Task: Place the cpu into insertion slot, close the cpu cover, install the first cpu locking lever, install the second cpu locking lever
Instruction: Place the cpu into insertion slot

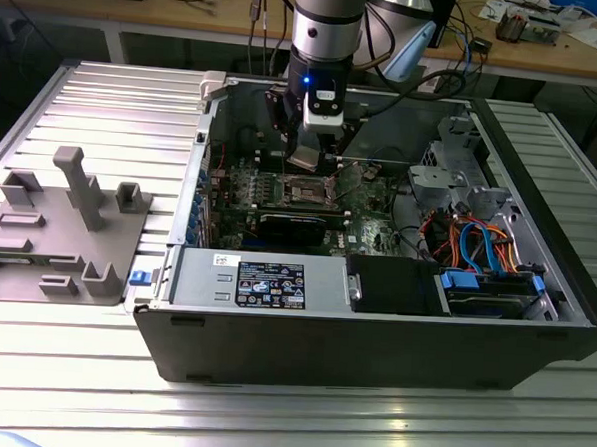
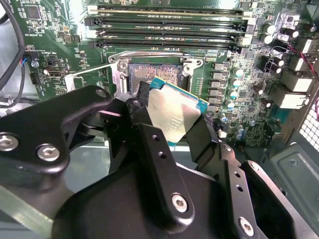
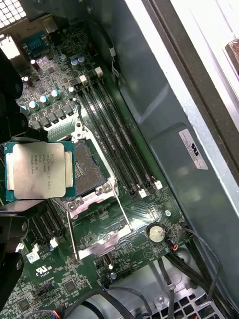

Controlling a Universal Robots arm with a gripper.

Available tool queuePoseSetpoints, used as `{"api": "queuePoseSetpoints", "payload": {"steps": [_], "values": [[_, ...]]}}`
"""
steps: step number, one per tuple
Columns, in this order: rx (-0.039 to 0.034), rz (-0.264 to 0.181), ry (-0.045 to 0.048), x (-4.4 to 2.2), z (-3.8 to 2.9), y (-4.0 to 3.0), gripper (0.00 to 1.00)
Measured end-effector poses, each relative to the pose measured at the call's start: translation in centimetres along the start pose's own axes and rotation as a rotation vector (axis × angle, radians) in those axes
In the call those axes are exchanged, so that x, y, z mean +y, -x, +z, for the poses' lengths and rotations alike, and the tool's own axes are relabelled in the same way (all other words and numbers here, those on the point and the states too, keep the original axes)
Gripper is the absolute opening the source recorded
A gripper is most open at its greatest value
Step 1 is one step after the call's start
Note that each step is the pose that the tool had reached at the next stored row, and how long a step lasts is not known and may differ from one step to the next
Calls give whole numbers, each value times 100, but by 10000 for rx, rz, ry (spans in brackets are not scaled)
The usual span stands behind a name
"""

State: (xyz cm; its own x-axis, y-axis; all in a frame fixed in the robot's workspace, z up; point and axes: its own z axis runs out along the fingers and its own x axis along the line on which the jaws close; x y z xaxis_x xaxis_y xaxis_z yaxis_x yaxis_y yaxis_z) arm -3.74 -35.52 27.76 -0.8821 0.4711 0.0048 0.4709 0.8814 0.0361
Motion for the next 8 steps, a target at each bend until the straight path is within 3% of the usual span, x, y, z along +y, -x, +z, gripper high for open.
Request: {"api": "queuePoseSetpoints", "payload": {"steps": [8], "values": [[-3,82,1,0,1,0,55]]}}
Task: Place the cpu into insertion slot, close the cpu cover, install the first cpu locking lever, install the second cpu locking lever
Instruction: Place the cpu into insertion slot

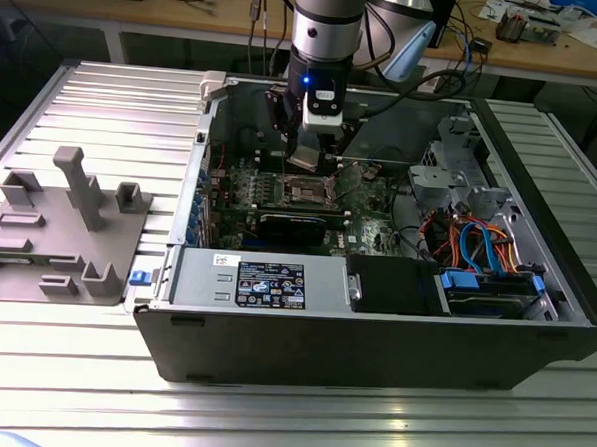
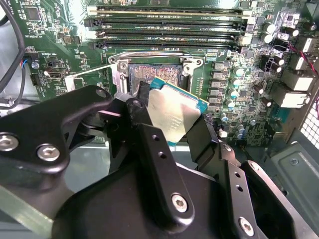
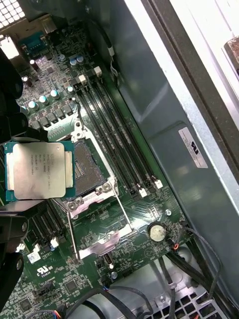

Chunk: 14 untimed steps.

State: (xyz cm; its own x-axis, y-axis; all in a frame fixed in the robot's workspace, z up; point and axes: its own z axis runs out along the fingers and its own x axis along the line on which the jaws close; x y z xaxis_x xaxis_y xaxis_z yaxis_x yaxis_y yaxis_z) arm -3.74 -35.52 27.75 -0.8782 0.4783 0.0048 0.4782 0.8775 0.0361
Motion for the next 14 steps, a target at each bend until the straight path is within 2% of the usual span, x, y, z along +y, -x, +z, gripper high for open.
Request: {"api": "queuePoseSetpoints", "payload": {"steps": [14], "values": [[-3,97,0,0,1,0,55]]}}
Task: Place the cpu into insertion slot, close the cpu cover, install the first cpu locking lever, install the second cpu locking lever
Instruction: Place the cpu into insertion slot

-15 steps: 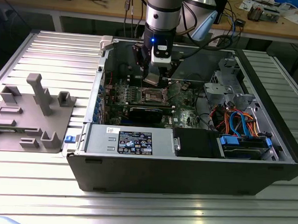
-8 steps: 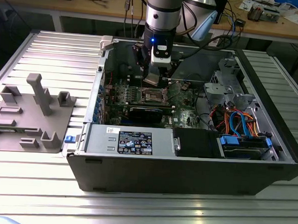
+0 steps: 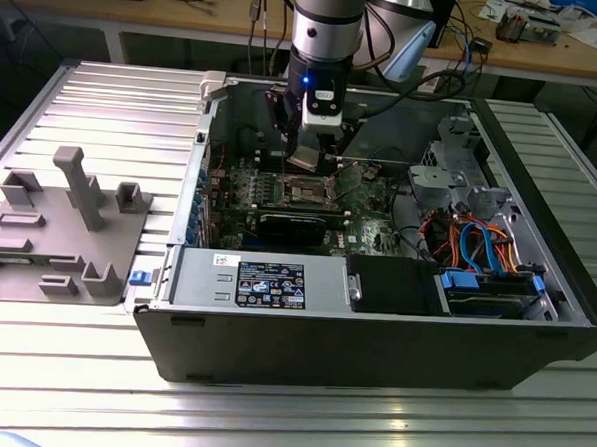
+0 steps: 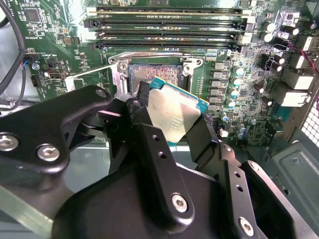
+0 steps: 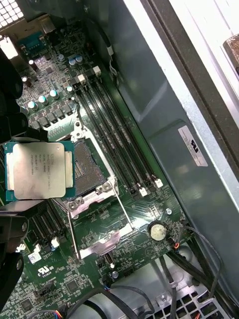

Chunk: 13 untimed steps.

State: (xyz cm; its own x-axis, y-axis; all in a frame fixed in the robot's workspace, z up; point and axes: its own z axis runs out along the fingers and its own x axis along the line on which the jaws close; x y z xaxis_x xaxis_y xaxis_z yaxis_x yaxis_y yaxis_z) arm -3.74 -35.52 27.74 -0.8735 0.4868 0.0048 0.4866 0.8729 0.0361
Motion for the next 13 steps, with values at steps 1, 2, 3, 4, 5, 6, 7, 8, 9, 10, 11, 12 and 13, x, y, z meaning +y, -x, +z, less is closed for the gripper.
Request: {"api": "queuePoseSetpoints", "payload": {"steps": [1,2,3,4,5,6,7,8,9,10,11,12,13], "values": [[-1,10,-1,0,0,0,55],[-1,20,0,0,0,0,55],[-1,28,0,0,0,0,55],[-2,33,0,0,0,0,55],[-1,38,0,0,0,0,55],[-2,43,0,0,0,0,55],[-2,48,0,0,0,0,55],[-3,55,0,0,0,0,55],[-3,61,0,0,0,0,55],[-3,66,0,0,0,0,55],[-3,71,0,0,0,0,55],[-3,76,0,0,0,0,55],[-3,80,0,0,0,0,55]]}}
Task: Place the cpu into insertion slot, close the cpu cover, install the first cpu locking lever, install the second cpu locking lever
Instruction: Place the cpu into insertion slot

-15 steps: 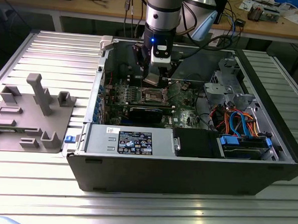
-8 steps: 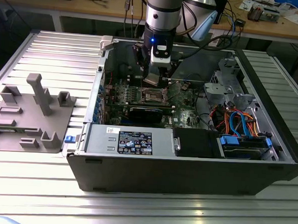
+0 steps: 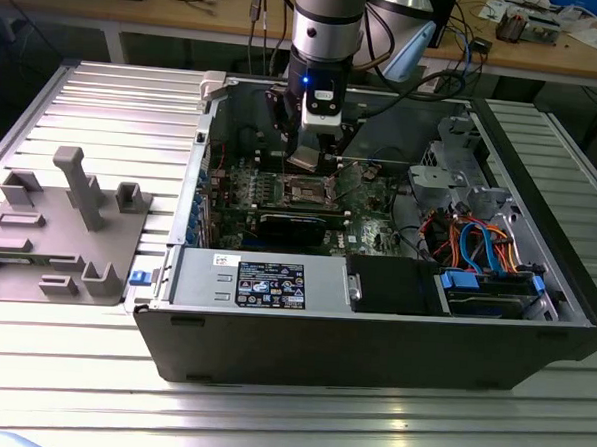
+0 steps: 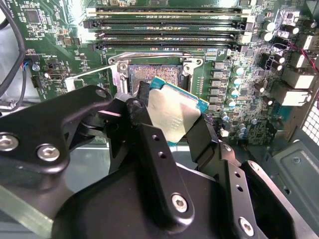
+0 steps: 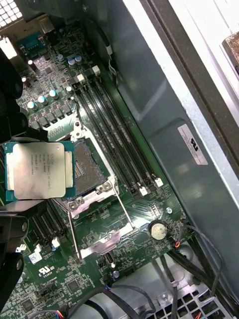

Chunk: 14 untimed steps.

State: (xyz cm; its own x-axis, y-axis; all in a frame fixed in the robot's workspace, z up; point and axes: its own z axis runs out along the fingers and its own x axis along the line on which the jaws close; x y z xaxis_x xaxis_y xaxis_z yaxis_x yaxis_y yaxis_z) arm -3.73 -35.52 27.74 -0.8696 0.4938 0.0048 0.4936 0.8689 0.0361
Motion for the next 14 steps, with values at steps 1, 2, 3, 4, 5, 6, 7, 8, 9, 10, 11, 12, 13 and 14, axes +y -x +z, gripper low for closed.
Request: {"api": "queuePoseSetpoints", "payload": {"steps": [1,2,3,4,5,6,7,8,9,10,11,12,13,14], "values": [[0,4,0,0,0,0,55],[0,13,0,0,0,0,55],[-1,18,0,0,0,0,55],[-1,23,-1,0,0,0,55],[-1,30,-1,0,0,0,55],[-2,35,0,0,0,0,55],[-2,40,0,0,0,0,55],[-2,45,0,0,0,0,55],[-2,50,-1,0,0,0,55],[-3,55,-1,0,1,0,55],[-4,62,-3,0,1,0,55],[-5,66,-4,0,1,0,55],[-7,69,-7,0,1,0,55],[-9,73,-10,0,1,0,55]]}}
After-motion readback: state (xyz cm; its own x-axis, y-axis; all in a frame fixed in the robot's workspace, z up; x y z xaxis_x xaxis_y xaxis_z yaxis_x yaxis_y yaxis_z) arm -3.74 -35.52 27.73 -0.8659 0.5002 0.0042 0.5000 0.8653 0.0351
